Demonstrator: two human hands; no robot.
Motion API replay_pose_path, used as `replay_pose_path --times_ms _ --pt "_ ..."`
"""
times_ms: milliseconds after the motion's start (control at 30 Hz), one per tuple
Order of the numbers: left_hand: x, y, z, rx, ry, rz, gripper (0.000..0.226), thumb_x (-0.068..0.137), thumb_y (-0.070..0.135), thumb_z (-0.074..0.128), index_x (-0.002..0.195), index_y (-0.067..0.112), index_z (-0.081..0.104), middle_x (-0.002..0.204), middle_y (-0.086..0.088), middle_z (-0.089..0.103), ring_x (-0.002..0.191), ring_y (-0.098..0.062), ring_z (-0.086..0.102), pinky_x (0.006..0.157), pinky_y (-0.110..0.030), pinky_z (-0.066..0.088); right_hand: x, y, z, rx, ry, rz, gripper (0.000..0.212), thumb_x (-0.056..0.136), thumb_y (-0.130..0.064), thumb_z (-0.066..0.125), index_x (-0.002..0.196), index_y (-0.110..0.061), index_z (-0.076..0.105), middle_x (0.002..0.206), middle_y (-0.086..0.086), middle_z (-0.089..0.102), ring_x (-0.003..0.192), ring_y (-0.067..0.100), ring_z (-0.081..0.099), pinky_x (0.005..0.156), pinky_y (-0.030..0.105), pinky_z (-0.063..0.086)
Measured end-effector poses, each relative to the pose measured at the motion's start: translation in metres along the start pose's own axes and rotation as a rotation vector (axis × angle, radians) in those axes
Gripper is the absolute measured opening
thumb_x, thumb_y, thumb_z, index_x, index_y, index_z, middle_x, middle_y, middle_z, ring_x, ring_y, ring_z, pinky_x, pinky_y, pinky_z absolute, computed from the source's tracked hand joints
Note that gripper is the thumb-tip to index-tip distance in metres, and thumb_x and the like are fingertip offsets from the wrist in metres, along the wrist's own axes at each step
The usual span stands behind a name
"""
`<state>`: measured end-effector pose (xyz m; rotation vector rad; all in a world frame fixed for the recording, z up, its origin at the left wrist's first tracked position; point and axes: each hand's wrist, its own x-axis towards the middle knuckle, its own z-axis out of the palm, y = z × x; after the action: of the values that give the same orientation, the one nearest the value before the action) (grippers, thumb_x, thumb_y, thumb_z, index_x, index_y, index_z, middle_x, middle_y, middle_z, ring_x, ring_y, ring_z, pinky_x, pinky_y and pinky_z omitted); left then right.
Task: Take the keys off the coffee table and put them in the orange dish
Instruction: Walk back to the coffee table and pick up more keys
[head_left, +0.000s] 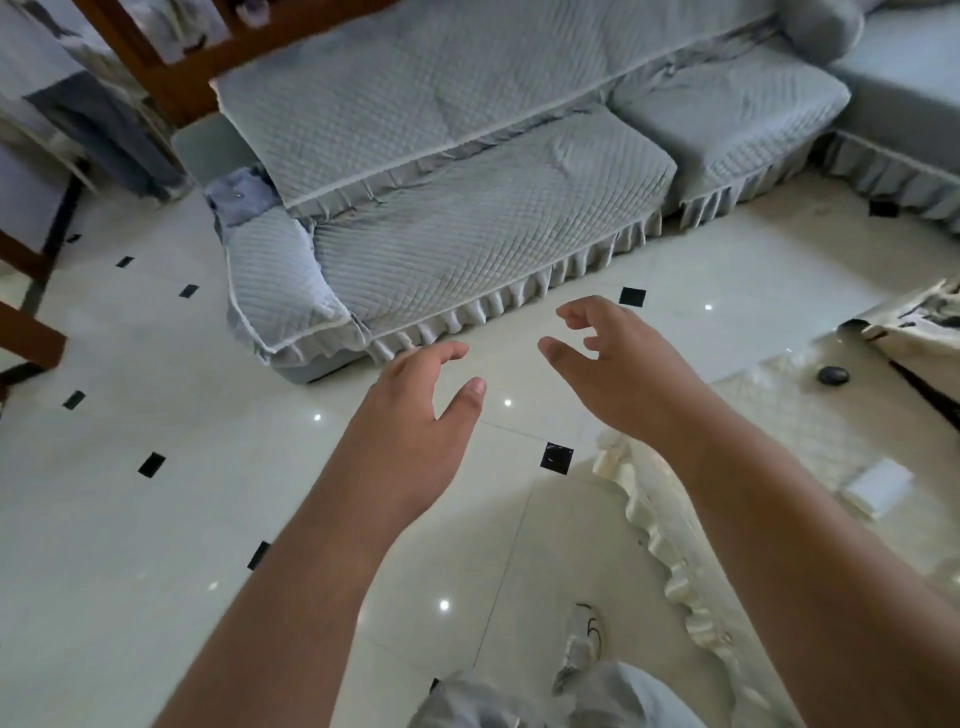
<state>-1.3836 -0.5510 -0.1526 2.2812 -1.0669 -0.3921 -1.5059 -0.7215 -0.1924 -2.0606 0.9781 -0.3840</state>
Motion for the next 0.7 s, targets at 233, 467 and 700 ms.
replay_pose_path --times_ms 233,467,700 --pt "0.083 0.069 0.043 0.094 -0.139 0.216 0.037 0.090 0.053 0.048 0.126 0.043 0.051 0.127 0.015 0.052 0.114 -0.005 0.048 0.093 -0.031 0.039 0.013 0.061 -0.069 0.004 0.232 0.194 0.047 0.091 -0.055 0.053 0.133 -0.034 0.049 0.134 -0.014 0.052 0.098 0.003 0.054 0.082 0.030 0.043" --pt "0.145 0.150 0.127 0.084 -0.425 0.534 0.039 0.090 0.053 0.049 0.128 0.044 0.049 0.134 0.018 0.045 0.119 -0.001 0.043 0.096 -0.031 0.038 -0.020 0.136 -0.131 0.002 0.484 0.512 0.050 0.090 -0.055 0.056 0.135 -0.033 0.048 0.136 -0.012 0.053 0.110 0.008 0.057 0.086 0.031 0.045" --pt "0.192 0.211 0.207 0.121 -0.729 0.848 0.047 0.090 0.055 0.049 0.135 0.043 0.042 0.140 0.014 0.042 0.127 -0.007 0.040 0.099 -0.035 0.038 -0.047 0.176 -0.160 0.027 0.767 0.826 0.051 0.090 -0.049 0.059 0.135 -0.027 0.050 0.136 -0.007 0.053 0.115 0.013 0.055 0.085 0.032 0.043"
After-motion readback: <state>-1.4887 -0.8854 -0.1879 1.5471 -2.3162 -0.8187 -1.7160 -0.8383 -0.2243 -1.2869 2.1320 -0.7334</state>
